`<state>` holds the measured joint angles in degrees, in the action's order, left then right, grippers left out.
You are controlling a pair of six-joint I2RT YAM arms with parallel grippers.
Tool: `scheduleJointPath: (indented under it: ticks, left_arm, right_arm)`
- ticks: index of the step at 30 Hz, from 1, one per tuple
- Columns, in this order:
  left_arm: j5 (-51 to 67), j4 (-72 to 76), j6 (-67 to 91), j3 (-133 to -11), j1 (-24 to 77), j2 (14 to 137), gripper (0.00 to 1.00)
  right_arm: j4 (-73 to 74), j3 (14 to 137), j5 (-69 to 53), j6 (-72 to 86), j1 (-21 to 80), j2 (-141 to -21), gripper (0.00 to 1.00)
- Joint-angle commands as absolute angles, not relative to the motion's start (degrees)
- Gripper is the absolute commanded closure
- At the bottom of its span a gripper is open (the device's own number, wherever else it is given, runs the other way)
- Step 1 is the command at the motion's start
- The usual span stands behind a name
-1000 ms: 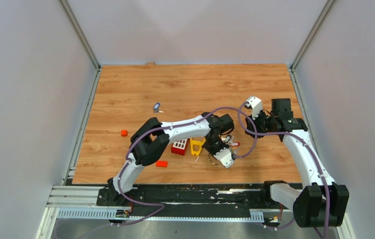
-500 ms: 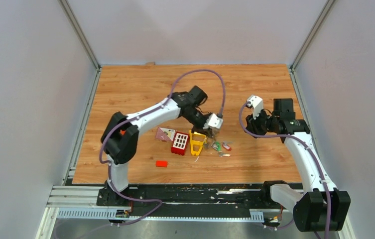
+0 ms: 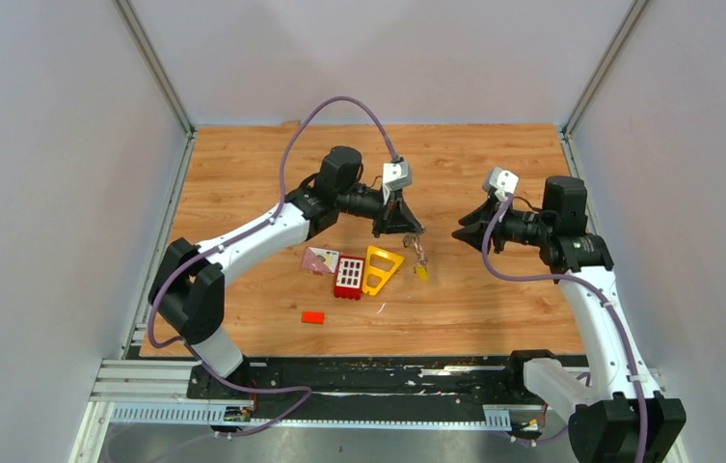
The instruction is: Put the keys on the keyring
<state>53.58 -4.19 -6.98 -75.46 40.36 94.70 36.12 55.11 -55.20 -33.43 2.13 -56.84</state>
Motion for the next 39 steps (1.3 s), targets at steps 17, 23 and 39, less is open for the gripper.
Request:
scheduleJointPath:
  ticks: [17,23,39]
  left_arm:
    - [54.8,28.7,19.2,-62.5,39.6,88.8,1.00]
    - [54.9,29.1,18.8,-61.3,39.6,88.6,1.00]
    - [55.5,28.9,16.5,-59.7,39.7,88.4,1.00]
  right_arm:
    - [23.4,55.9,-58.1,-30.5,15.6,-63.9,0.65]
    - [22.9,56.1,-57.5,-30.0,16.0,-64.2,0.74]
    - [22.6,56.6,-58.4,-27.7,16.0,-65.6,0.78]
